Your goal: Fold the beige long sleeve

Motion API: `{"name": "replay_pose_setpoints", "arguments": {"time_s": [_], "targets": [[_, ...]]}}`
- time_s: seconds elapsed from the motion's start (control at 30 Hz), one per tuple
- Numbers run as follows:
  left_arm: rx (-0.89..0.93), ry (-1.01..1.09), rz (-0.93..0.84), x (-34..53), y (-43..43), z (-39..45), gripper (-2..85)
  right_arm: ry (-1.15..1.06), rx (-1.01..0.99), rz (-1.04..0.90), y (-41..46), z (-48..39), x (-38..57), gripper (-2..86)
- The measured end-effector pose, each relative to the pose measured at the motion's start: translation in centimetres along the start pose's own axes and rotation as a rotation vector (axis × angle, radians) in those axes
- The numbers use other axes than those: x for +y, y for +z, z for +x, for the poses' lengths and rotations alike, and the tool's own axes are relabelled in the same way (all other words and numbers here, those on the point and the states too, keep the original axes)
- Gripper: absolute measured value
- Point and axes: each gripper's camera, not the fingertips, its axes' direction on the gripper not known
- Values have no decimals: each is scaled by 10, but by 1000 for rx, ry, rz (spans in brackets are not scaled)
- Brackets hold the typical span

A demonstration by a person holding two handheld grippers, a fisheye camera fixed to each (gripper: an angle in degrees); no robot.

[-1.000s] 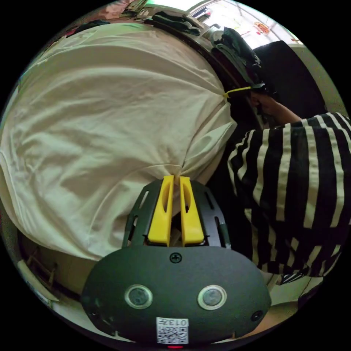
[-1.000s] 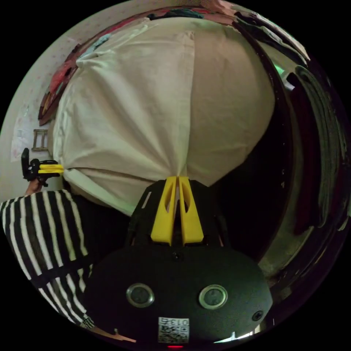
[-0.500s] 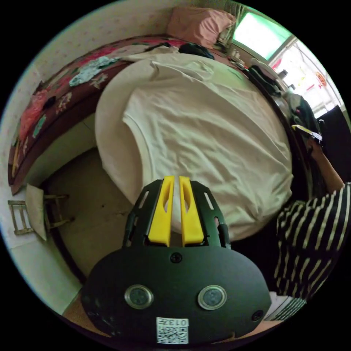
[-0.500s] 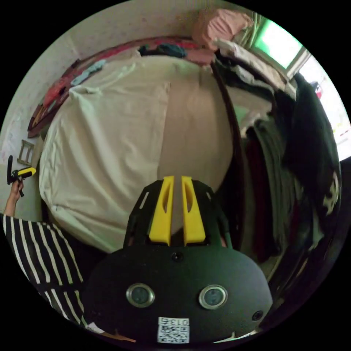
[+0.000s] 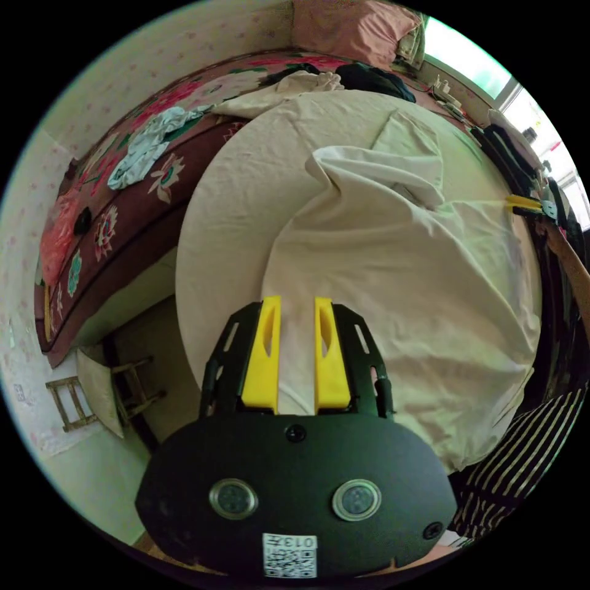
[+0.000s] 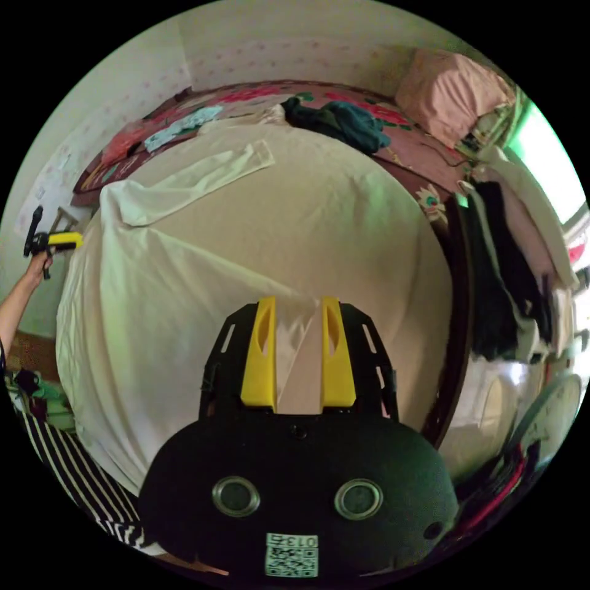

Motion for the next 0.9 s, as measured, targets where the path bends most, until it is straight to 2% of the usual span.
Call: {"name": "replay_pose_setpoints", "arguments": {"time_s": [0.1,0.17,0.23,0.27,0.43,0.57,0.67,0.73,0.83,0.9], "targets": [[30,23,-7,-16,7,3,94,-57,-18,-67,10,2,-12,84],[34,21,-41,-21,15,6,81,-85,-11,-75,7,0,-16,42],[39,-6,-13,-21,12,9,21,-129,20,-95,1,-5,-21,30],[38,-8,-25,-21,11,10,17,-152,54,-94,-4,-9,-24,26],[-128,97,17,-15,-10,36,0,-204,181,-47,-31,-10,-45,20],[-113,59,94,-12,-18,35,-2,-151,175,-59,-25,8,-64,31],[-93,32,11,-14,-1,34,-2,-103,174,-121,3,8,-66,55],[-47,-34,50,-5,-10,24,-2,-67,174,-72,-3,6,-63,75],[-156,-149,75,27,-34,3,-1,6,218,-4,-29,15,-48,80],[-116,-160,104,52,-48,0,-1,60,227,80,-57,16,-25,66]]}}
